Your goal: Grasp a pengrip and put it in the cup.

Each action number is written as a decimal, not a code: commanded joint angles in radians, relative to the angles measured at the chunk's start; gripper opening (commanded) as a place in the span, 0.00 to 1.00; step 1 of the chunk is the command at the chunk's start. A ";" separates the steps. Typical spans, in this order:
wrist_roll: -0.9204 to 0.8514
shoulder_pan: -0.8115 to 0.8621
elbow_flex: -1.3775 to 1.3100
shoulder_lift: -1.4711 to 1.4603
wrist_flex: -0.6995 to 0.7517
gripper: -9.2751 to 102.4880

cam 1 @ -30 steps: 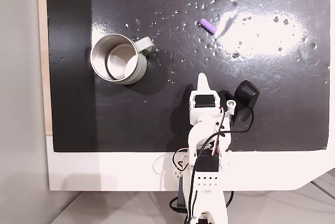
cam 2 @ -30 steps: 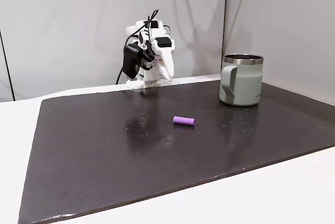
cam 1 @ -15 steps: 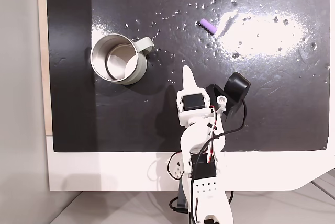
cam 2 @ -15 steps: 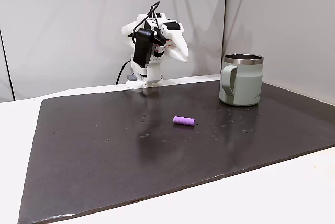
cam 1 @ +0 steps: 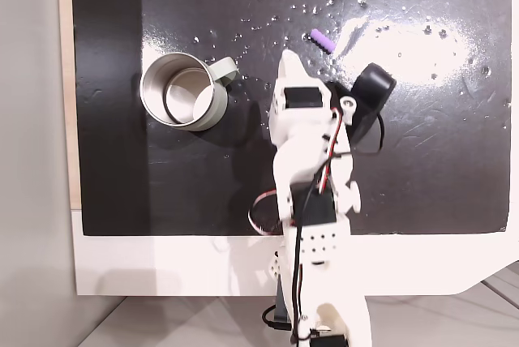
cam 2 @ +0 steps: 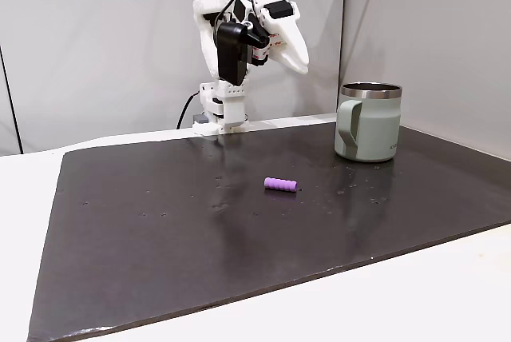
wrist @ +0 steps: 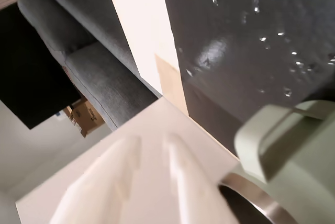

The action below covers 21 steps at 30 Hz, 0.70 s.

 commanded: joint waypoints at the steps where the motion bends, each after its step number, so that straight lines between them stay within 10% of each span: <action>1: 0.051 0.023 -0.181 -0.129 -0.005 0.08; 21: 0.295 0.037 -0.727 -0.792 0.295 0.08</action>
